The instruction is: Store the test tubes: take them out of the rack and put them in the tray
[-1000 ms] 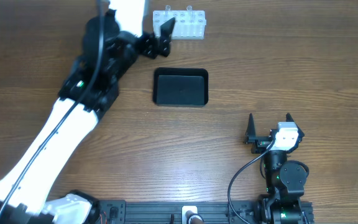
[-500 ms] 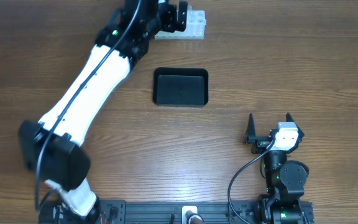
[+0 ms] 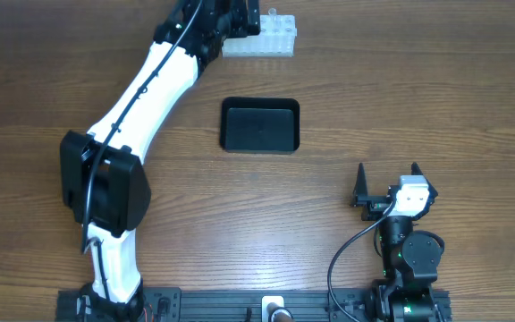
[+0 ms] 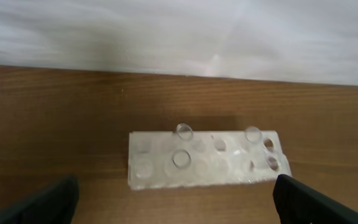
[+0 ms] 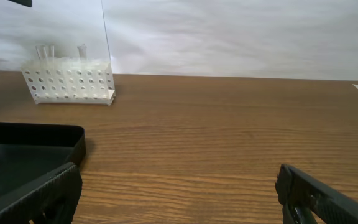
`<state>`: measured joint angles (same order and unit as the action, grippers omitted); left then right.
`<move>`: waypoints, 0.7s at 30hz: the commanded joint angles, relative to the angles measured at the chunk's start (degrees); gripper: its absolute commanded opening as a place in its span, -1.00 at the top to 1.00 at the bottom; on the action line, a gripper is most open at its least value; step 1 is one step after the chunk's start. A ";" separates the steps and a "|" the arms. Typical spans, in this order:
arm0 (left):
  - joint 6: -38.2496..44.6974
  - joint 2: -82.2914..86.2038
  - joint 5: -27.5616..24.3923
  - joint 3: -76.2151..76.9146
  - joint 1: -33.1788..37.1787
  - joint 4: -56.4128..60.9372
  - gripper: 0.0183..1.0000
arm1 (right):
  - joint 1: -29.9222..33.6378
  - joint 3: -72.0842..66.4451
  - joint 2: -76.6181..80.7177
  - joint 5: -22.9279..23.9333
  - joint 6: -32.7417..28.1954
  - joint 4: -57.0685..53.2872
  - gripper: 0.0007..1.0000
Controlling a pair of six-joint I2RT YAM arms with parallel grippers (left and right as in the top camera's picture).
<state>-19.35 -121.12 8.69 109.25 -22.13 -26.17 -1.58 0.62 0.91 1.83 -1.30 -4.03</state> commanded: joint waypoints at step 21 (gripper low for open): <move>9.42 -9.57 -1.33 2.25 0.28 8.87 -0.99 | -0.33 -0.31 -0.63 -0.52 0.39 -0.17 -0.99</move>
<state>-13.52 -129.69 7.94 110.10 -22.04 -18.09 -1.58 0.60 0.91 1.80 -1.30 -4.03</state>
